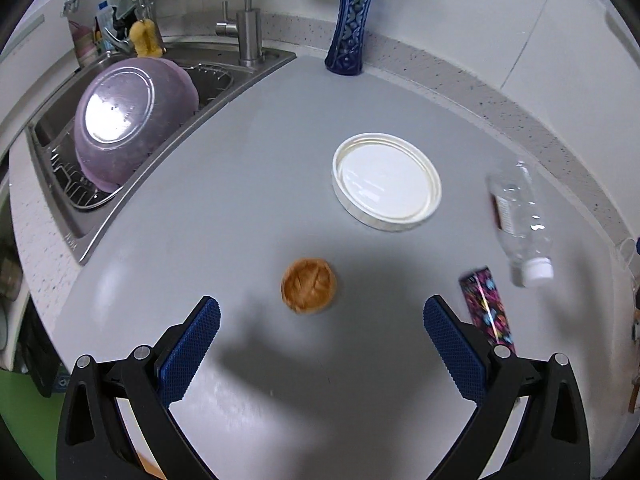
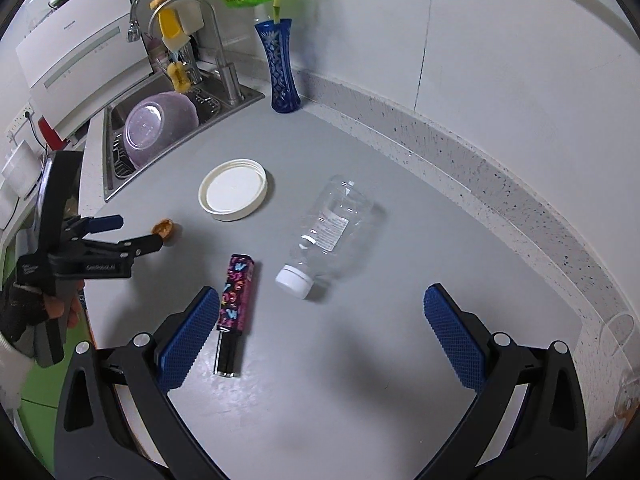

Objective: Collect trash
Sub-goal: 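Return both tools to the counter, then grasp the walnut shell with the left tool while the right tool grasps the clear bottle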

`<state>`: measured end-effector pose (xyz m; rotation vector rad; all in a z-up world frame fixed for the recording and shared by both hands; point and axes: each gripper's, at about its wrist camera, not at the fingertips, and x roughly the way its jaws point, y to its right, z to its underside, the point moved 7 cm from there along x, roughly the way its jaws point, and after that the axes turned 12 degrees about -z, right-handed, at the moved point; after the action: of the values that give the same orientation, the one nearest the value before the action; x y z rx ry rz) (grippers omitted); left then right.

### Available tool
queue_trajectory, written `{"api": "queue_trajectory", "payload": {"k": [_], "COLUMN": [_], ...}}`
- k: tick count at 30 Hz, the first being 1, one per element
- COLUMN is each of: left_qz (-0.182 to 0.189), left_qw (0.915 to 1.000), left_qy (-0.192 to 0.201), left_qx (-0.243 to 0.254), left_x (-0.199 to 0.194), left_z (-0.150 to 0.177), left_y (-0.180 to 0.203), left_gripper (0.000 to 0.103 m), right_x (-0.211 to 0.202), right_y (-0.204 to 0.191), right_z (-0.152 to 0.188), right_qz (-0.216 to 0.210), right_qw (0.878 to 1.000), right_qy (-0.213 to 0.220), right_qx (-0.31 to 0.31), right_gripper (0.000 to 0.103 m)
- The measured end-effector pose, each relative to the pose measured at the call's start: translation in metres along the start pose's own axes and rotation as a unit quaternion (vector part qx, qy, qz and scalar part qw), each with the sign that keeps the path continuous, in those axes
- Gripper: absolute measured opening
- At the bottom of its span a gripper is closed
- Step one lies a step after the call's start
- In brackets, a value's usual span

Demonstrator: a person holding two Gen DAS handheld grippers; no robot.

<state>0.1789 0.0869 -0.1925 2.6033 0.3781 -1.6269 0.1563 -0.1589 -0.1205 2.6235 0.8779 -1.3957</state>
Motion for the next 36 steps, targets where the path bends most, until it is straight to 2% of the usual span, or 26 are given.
{"api": "queue_trajectory", "payload": {"k": [2, 6, 11, 14, 22, 31, 36], "left_qz": [0.001, -0.003, -0.008, -0.010, -0.001, 0.009, 0.010], "left_qw": [1.0000, 0.9998, 0.9997, 0.9995, 0.9999, 0.9998, 0.9996], "left_qy": [-0.002, -0.016, -0.021, -0.026, -0.013, 0.016, 0.025], "left_qx": [0.001, 0.006, 0.012, 0.015, 0.006, 0.003, 0.000], "left_x": [0.006, 0.019, 0.024, 0.028, 0.018, -0.018, -0.028], "left_z": [-0.002, -0.003, -0.002, 0.000, -0.005, -0.010, -0.011], "left_y": [0.000, -0.001, 0.001, 0.002, 0.000, 0.001, 0.000], "left_gripper": [0.095, 0.071, 0.053, 0.033, 0.033, 0.033, 0.033], "right_x": [0.003, 0.008, 0.013, 0.016, 0.026, 0.068, 0.099], "right_y": [0.005, 0.011, 0.011, 0.009, 0.011, 0.023, 0.033], "right_z": [0.000, -0.001, -0.004, -0.005, -0.009, -0.027, -0.034], "right_qz": [0.001, 0.002, 0.000, -0.001, -0.004, 0.003, 0.000], "right_qw": [1.000, 1.000, 1.000, 1.000, 1.000, 0.998, 0.993], "right_qy": [-0.003, -0.006, -0.009, -0.011, -0.017, -0.040, -0.067], "right_qx": [0.003, 0.008, 0.006, 0.004, 0.011, 0.040, 0.094], "right_gripper": [0.100, 0.100, 0.100, 0.100, 0.100, 0.100, 0.100]}}
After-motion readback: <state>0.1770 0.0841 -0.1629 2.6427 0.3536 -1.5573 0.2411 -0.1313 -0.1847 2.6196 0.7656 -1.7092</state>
